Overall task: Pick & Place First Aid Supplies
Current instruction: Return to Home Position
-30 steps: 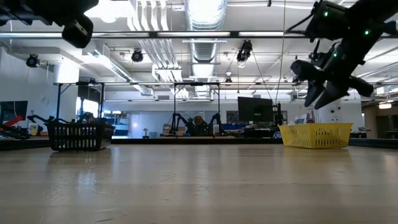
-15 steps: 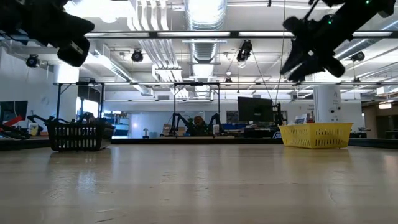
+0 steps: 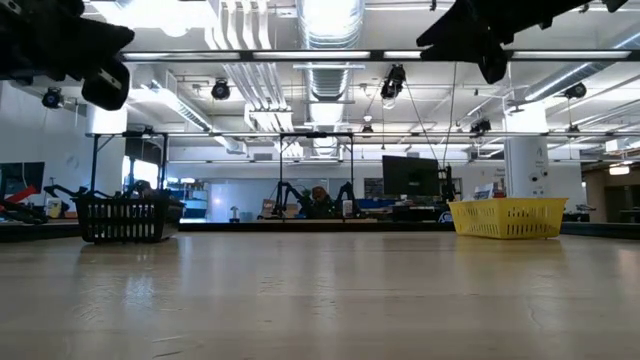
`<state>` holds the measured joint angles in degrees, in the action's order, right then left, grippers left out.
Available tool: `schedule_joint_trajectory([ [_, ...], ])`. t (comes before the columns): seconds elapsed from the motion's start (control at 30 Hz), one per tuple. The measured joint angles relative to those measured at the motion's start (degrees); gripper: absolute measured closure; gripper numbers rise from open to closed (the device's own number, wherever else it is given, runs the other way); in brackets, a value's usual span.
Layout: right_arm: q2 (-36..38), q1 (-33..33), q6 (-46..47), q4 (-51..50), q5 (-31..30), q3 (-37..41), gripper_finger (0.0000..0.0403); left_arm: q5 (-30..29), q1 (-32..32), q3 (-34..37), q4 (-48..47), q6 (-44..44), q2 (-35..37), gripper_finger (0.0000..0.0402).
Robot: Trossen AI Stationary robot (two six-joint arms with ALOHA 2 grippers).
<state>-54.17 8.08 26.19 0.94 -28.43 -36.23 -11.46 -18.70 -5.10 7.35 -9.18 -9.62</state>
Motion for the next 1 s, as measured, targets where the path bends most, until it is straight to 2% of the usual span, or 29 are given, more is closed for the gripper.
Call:
schedule_joint_trajectory([
  [0.3, 4.0, 0.0, -4.6, -0.7, 0.2, 0.0, 0.0299, 0.4, 0.0, 4.2, -0.4, 1.2, 7.4, 0.0401],
  [0.53, 13.8, -1.1, -8.0, -4.5, 0.7, 0.0, 0.0310, 4.2, 0.0, 4.6, -1.0, 4.3, 9.6, 0.0401],
  [0.67, 19.0, -1.5, -8.0, -8.7, 0.6, 0.3, 0.0318, 4.4, 0.0, 4.6, -1.0, 4.6, 9.6, 0.0401],
  [0.87, 23.3, -1.5, -8.5, -11.1, 0.4, 4.4, 0.0330, 4.4, 0.0, 4.6, -1.3, 4.1, 9.6, 0.0401],
  [1.0, 26.3, -2.6, -8.4, -8.0, 0.8, 8.9, 0.0336, 4.5, -0.1, 4.6, -2.1, 1.1, 9.6, 0.0401],
])
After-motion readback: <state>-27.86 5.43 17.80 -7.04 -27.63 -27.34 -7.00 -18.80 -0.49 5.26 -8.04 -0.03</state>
